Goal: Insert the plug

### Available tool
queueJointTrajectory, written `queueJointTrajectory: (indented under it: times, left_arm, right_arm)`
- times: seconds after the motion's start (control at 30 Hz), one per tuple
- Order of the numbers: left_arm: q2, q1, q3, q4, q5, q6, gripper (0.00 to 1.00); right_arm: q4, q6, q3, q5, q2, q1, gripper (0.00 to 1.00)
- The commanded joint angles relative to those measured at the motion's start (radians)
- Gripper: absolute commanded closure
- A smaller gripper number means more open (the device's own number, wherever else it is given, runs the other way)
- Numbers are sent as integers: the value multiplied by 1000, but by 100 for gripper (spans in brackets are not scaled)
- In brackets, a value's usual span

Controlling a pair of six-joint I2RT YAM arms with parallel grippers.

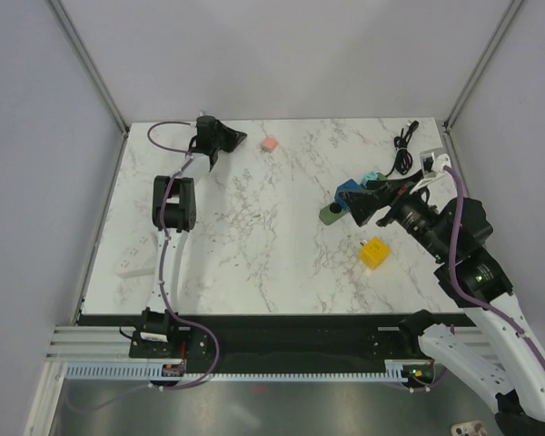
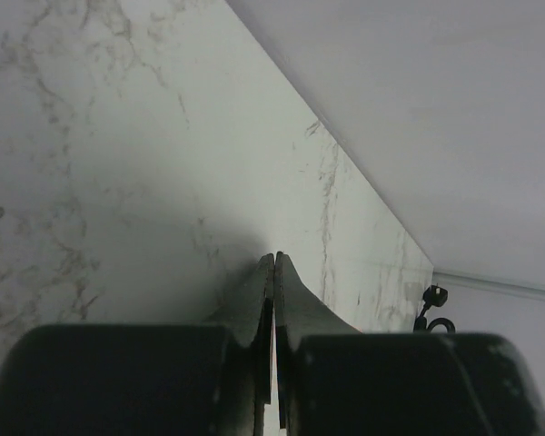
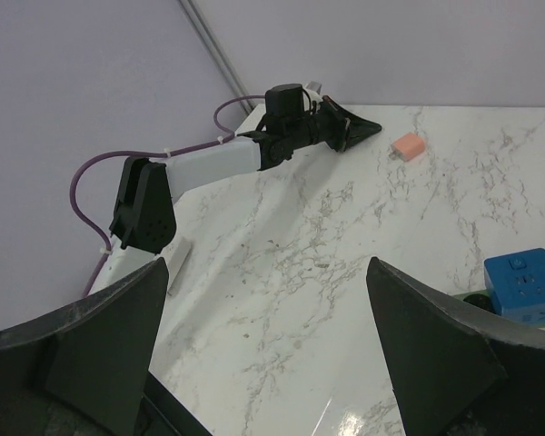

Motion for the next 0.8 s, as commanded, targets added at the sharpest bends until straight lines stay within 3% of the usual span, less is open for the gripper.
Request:
queueJointTrajectory:
  times: [0.0,0.2,0.47,0.63,0.77]
  left_arm:
    - [11,-12,75,56,21,-47,98]
    - [59,-61,116,50,56,-36,98]
    - [54,-101,57,35,111,-53,98]
    - [43,-152,55,-8,219,1,98]
    - [-18,-184,-24,-34,320,67,98]
  right_arm:
    - [46,10,-16,-9,21,5,2]
    - [59,-19,-12,-13,39,5,2]
    - [2,-31,12,13,-4,5,2]
    - [-4,-31,-4,5,-30,5,2]
    - [-142,-104,68,138,22,5,2]
